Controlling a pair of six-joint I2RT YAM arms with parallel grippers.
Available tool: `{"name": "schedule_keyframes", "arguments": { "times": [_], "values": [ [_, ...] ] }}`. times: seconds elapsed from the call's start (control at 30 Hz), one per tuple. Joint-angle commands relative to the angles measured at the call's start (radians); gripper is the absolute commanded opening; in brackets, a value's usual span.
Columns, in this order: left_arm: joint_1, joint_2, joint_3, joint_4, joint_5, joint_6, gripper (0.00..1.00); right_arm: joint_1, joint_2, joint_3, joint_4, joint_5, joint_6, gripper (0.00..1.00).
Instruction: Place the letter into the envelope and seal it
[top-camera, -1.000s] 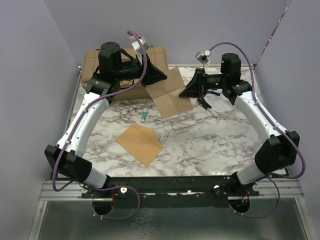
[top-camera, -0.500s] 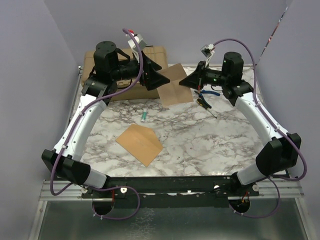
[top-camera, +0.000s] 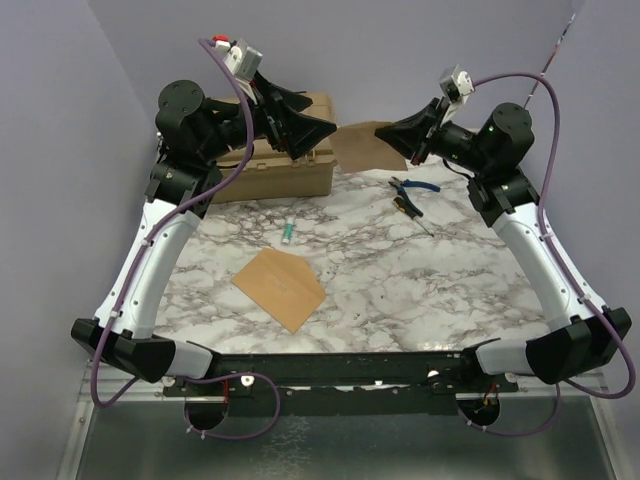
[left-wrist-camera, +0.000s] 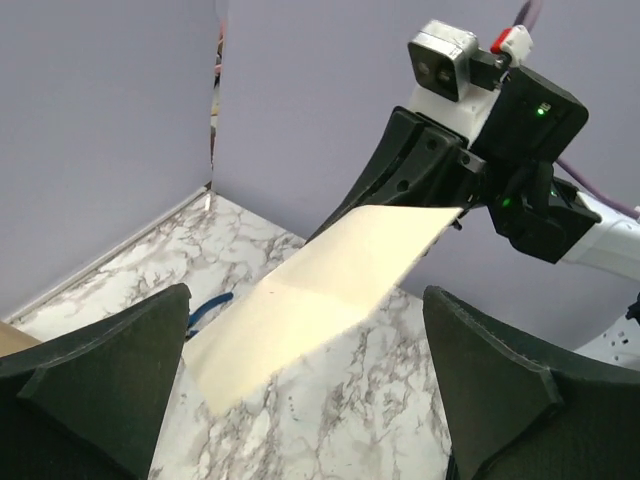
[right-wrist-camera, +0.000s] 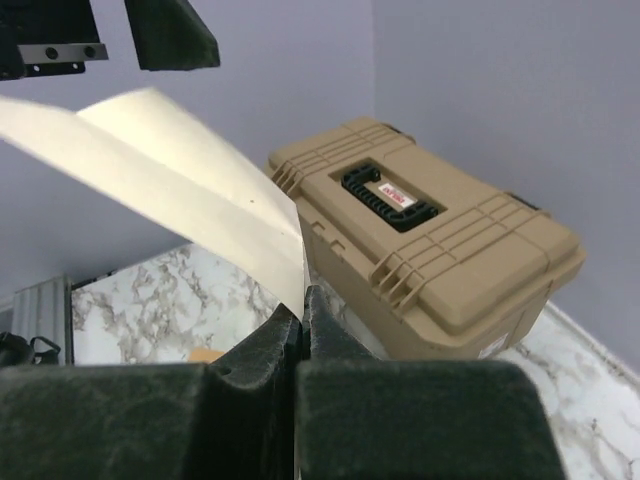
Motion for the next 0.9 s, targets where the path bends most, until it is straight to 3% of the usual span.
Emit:
{"name": "schedule_keyframes", "arguments": {
  "times": [0.0,0.13,0.23,0.4,0.57,0.77,0.87],
  "values": [
    [-0.003,-0.001,0.018,0.087,-0.042,-0.074,0.99,-0.001,-0.012,0.008,0.062,0.051,-0.063,0.00],
    [-0.003,-0.043,-0.023,0.193,-0.016,-0.066,0.99,-0.001,0.009,0.027,0.057,0.237,-0.074,0.00],
    [-0.003,-0.061,-0.068,0.238,-0.051,-0.064,0.99,-0.001,0.013,0.030,0.100,0.265,-0.072,0.00],
    [-0.003,-0.011,-0.077,0.239,-0.119,-0.122,0.99,-0.001,0.003,0.037,0.149,0.148,-0.092,0.00],
    [-0.001,0.098,0.023,0.185,-0.177,-0.252,0.99,-0.002,0.014,0.043,0.165,0.051,-0.075,0.00],
    [0.000,0.120,0.038,0.195,-0.206,-0.229,0.99,-0.001,0.021,0.035,0.171,0.045,-0.111,0.00],
    [0.002,0.154,0.038,0.184,-0.138,-0.225,0.99,-0.001,0.025,0.055,0.168,0.003,-0.104,0.00]
  ]
}}
